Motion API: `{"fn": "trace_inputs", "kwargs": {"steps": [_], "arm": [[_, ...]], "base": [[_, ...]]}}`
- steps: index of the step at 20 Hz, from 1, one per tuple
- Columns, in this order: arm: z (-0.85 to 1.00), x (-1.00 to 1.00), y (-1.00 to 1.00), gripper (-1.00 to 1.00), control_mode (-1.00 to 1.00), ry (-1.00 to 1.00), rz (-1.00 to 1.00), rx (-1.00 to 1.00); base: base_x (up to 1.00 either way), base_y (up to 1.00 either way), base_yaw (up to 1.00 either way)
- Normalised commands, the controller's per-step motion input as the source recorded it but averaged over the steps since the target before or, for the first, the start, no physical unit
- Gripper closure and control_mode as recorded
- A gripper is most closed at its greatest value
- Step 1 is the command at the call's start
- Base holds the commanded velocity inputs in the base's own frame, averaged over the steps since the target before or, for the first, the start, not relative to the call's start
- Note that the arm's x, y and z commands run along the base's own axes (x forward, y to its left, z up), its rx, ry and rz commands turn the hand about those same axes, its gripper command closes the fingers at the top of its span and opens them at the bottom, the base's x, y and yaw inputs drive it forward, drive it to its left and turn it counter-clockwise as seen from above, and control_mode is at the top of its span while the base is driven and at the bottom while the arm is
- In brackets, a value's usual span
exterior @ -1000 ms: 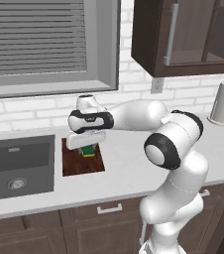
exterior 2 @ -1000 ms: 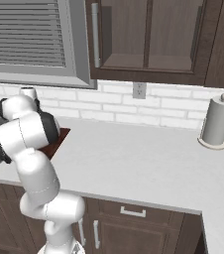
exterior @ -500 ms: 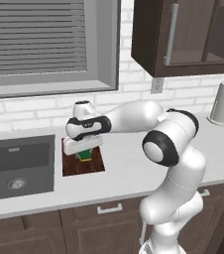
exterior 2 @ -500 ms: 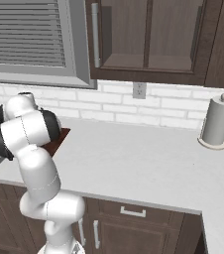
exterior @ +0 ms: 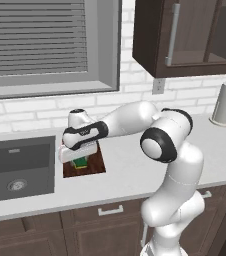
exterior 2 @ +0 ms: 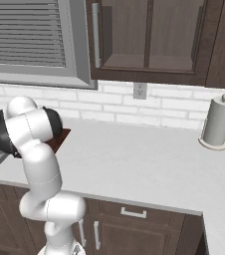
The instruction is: Pick up the sponge from the counter and clean the cutting board by briefly scrubbing or pressing down on the cutting board. Once finished, release the sponge.
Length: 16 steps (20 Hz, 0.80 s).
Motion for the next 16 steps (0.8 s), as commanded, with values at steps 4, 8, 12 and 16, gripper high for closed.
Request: {"fn": "trace_inputs", "kwargs": {"steps": [4,8,12,16], "arm": [[-0.09,0.0,0.07,1.0,-1.0,-0.03,0.0,0.0],[-0.14,0.0,0.01,1.0,-1.0,-0.05,0.0,0.0],[-0.21,0.0,0.0,1.0,-1.0,-0.05,0.0,0.0],[-0.11,0.0,0.08,1.0,-1.0,-0.03,0.0,0.0]], "base": [[0.0,0.0,0.0],[0.0,0.0,0.0],[0.0,0.0,0.0],[0.0,0.0,0.0]]}}
